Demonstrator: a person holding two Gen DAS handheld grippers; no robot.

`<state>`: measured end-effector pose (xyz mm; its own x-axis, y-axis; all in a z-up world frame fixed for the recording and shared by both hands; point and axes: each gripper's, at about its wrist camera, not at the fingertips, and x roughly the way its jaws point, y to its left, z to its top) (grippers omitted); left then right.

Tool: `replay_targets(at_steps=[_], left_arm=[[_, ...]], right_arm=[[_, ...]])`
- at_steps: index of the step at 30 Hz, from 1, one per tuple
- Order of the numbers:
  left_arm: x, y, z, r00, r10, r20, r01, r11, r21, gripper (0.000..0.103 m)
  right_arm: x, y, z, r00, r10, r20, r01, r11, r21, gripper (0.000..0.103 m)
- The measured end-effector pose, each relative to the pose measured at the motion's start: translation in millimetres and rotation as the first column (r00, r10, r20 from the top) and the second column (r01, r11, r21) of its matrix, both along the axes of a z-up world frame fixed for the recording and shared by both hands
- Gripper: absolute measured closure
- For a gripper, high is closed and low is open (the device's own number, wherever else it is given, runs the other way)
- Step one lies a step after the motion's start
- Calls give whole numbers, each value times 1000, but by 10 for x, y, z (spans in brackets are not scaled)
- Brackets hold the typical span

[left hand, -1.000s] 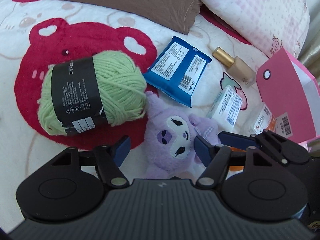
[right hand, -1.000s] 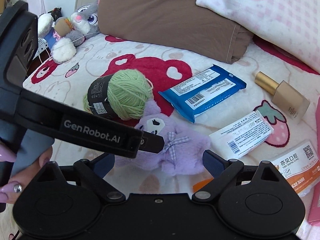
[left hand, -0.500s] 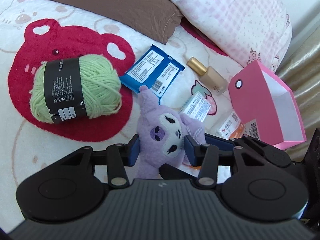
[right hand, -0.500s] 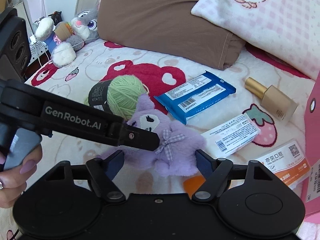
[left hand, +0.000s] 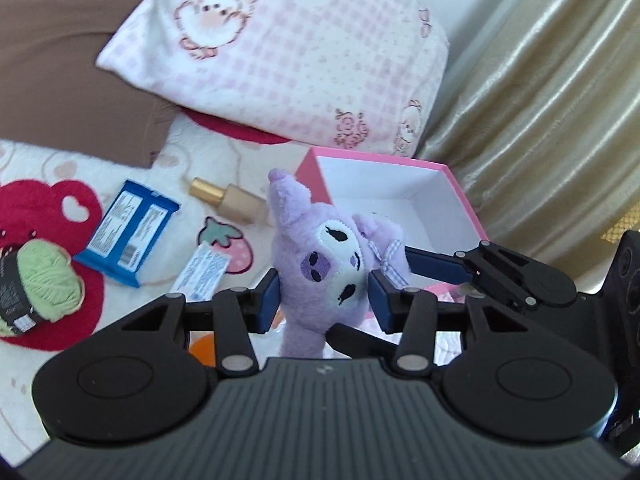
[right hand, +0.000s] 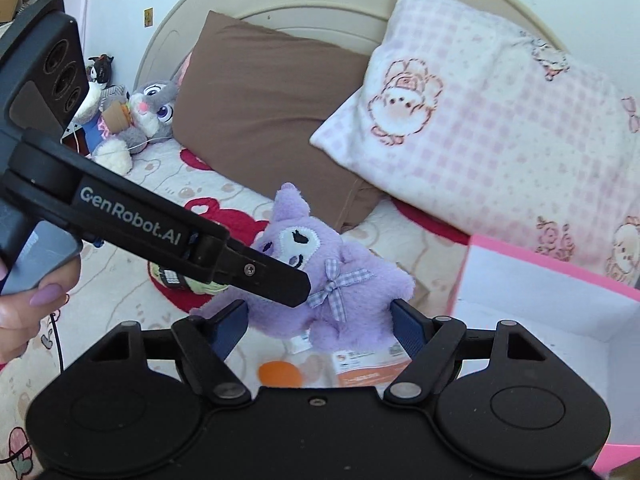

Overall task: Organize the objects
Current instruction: 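Carry the plush toy into the pink box and open the left gripper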

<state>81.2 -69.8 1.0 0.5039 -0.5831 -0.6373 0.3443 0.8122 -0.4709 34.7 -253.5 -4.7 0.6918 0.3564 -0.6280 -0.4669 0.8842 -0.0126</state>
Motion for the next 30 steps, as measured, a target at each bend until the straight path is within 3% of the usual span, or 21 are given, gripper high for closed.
replay_targets(at_steps=[5, 11, 16, 22, 30], left_arm=[[208, -612, 203, 996, -91, -13, 92, 996, 13, 58], [554, -1396, 118, 982, -162, -101, 166, 986, 33, 58], [885, -1956, -151, 962, -186, -198, 195, 980, 27, 58], [1212, -2366, -628, 926, -147, -347, 153, 988, -11, 58], [1467, -2563, -1131, 851, -114, -513, 109, 993, -40, 58]], right_arm=[[41, -530, 212, 998, -68, 3, 68, 997, -32, 22], [308, -1108, 189, 991, -128, -43, 122, 986, -109, 22], [558, -1535, -50, 977, -173, -127, 153, 977, -150, 22], [902, -1915, -424, 936, -222, -275, 182, 970, -163, 22], [1197, -1917, -794, 885, -242, -398, 123, 946, -301, 22]])
